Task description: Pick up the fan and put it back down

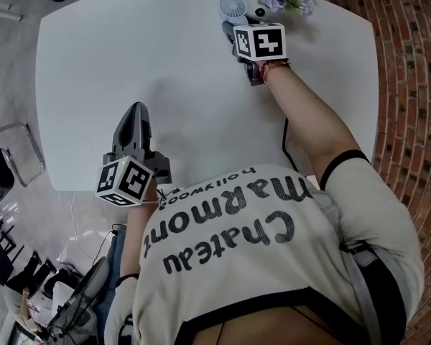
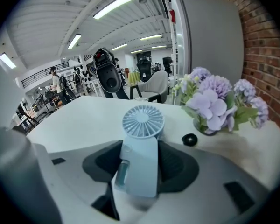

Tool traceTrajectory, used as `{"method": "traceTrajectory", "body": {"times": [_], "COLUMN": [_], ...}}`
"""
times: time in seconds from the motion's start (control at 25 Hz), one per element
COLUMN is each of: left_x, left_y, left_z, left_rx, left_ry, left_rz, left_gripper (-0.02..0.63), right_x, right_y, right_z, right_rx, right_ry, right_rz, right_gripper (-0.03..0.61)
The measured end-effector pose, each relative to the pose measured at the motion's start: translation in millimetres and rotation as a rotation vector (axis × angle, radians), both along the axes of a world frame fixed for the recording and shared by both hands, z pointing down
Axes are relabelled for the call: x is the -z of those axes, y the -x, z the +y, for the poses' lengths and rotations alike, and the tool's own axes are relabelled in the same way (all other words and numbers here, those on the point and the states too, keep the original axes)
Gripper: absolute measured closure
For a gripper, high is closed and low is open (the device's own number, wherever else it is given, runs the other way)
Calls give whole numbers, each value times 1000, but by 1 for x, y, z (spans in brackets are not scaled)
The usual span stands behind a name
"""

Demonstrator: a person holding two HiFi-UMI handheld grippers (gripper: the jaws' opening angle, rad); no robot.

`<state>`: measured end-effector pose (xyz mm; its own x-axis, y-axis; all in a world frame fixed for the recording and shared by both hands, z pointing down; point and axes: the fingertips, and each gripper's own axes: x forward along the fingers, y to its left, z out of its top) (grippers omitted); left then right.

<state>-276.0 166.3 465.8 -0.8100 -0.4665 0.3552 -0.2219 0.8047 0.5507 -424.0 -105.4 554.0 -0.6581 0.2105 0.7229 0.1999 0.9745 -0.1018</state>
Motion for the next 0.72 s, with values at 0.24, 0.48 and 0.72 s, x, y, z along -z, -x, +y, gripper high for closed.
{"method": "traceTrajectory", "body": {"times": [0.24,0.48,0.72], "left_x": [15,26,36], "left_y": [-28,-58,-91], "left_z": [0,-7,-17], "left_rx": [76,118,154], "left_ry": [7,19,21], "left_rz": [-20,-41,-43], "left_gripper": [612,612,612], "right_x": [2,3,4], "right_y": [0,-5,-25], "right_z": [3,7,-3], "right_rx": [15,93,120], "right_ry": [17,-3,-19], "right_rz": [-6,-4,11], "right_gripper": [333,313,313]}}
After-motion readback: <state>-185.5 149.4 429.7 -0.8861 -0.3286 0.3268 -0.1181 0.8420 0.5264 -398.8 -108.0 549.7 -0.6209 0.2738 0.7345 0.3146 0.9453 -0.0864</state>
